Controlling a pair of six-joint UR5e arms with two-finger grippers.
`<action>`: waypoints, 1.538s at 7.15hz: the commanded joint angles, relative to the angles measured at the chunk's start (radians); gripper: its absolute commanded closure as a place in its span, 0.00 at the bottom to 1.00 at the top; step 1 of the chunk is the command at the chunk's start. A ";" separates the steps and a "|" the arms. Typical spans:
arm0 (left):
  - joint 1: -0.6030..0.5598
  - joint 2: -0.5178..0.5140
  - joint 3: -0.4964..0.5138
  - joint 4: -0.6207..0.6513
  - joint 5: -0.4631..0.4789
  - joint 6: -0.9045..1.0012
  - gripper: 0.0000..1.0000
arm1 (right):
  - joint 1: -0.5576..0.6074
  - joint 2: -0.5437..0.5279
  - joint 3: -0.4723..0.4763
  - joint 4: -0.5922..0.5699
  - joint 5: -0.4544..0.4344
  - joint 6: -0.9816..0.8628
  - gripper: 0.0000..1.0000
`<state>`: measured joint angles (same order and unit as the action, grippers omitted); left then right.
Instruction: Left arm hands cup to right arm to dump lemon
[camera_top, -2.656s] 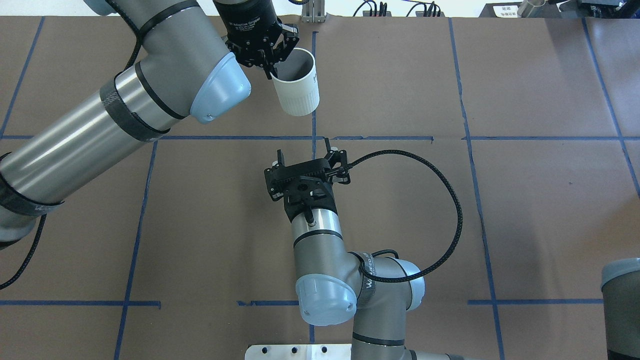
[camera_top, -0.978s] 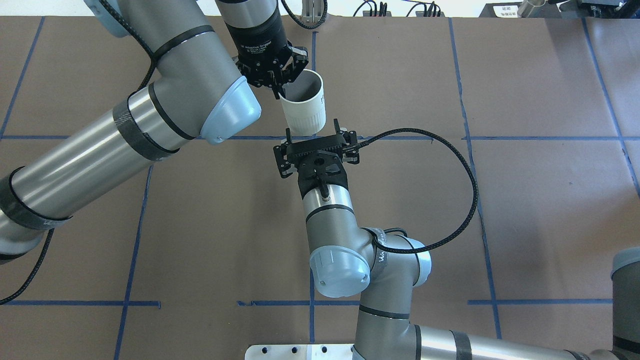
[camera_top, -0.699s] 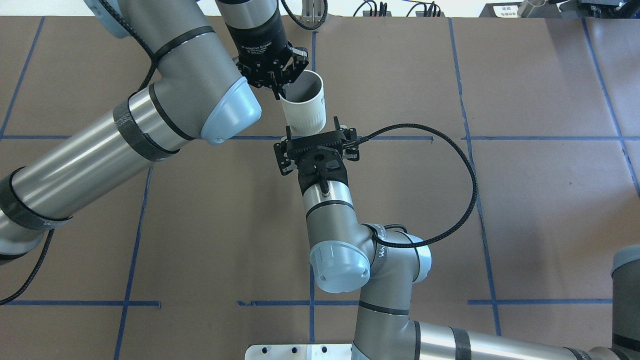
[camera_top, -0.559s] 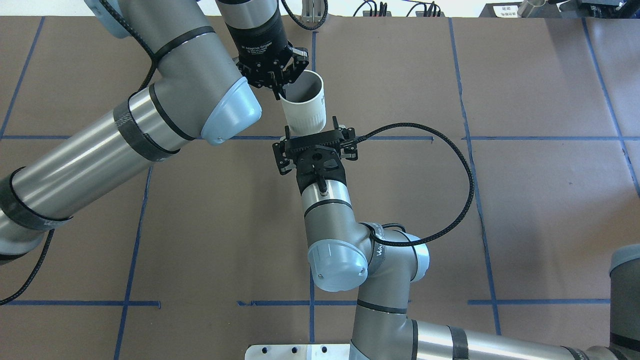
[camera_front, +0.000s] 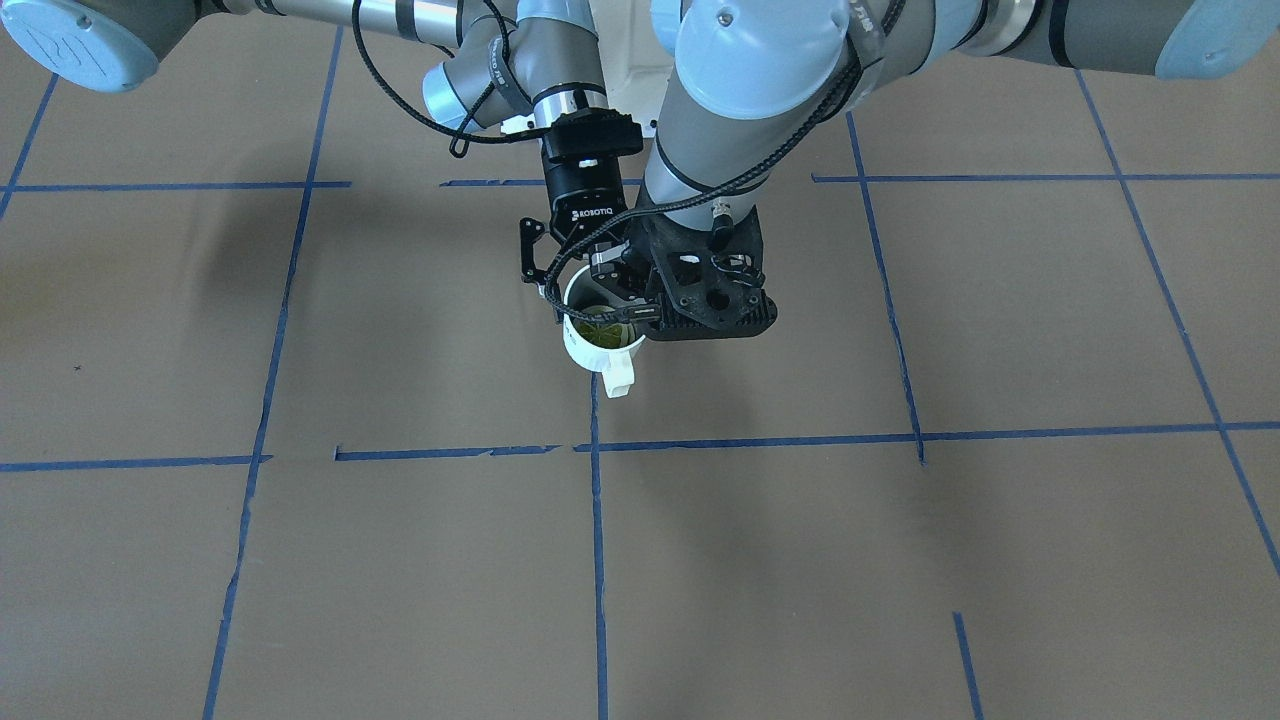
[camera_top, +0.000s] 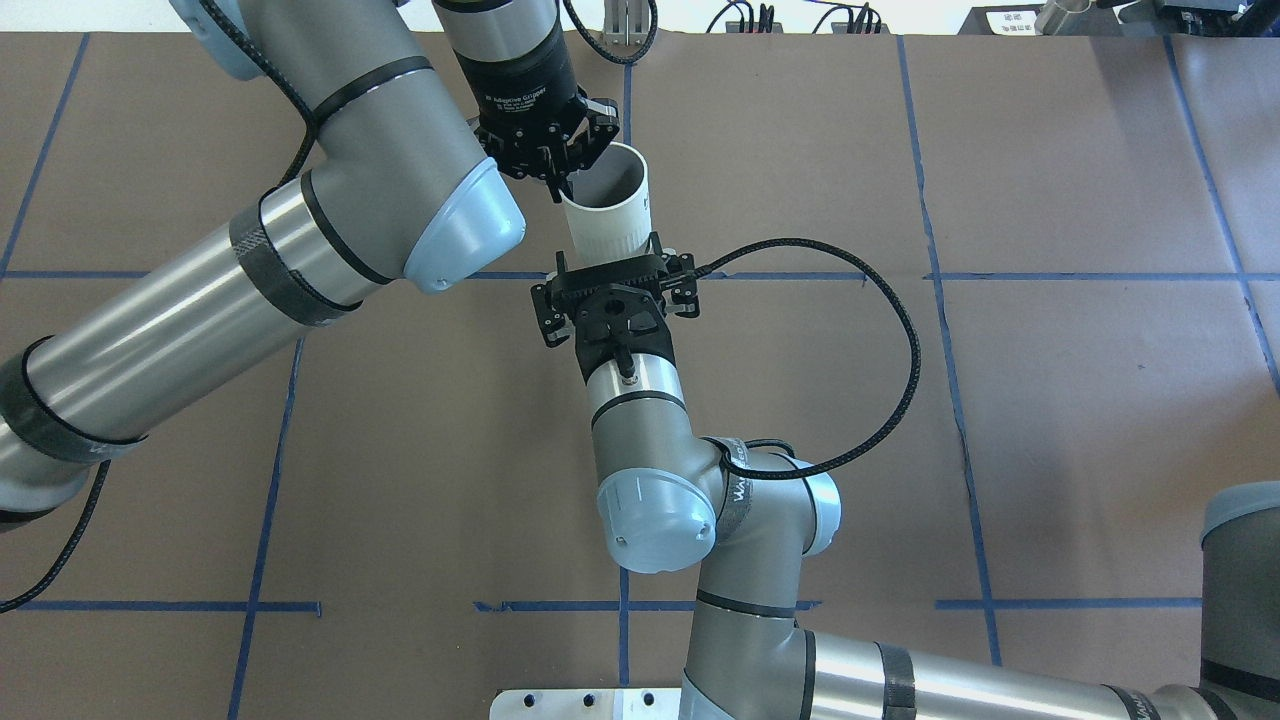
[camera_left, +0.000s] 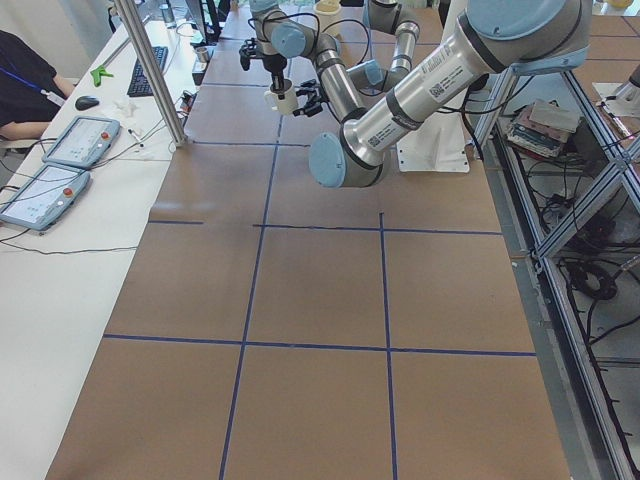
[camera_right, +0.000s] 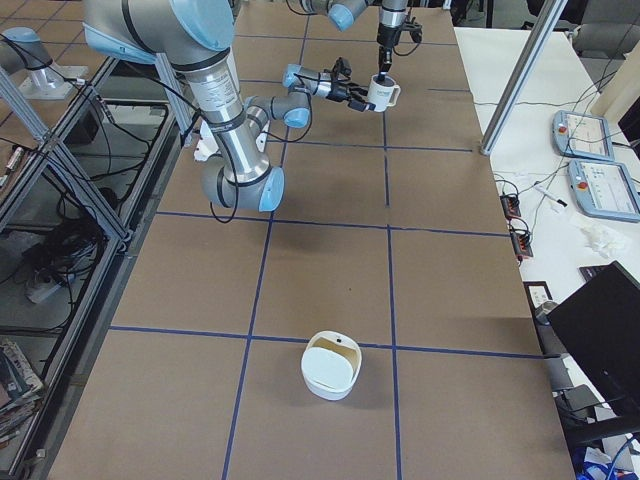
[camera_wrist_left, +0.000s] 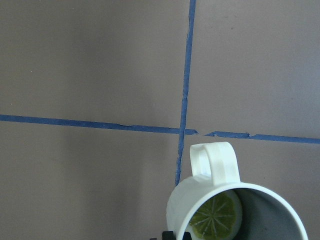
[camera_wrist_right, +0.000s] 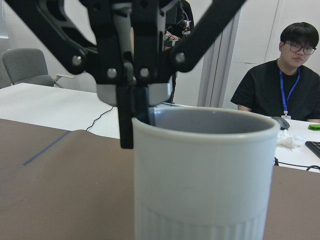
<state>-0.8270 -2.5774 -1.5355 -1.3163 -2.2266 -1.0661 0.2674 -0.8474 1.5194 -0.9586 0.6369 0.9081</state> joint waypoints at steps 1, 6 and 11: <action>0.000 0.006 -0.002 0.000 0.001 0.000 1.00 | 0.010 0.001 0.001 0.001 0.001 0.001 0.01; 0.003 0.006 -0.005 0.000 0.001 0.000 1.00 | 0.019 0.002 -0.001 0.001 0.013 -0.002 0.01; 0.009 0.006 -0.008 0.000 -0.001 0.000 1.00 | 0.026 0.001 -0.001 0.001 0.015 -0.003 0.01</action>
<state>-0.8178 -2.5709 -1.5424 -1.3161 -2.2265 -1.0661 0.2920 -0.8460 1.5186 -0.9572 0.6519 0.9051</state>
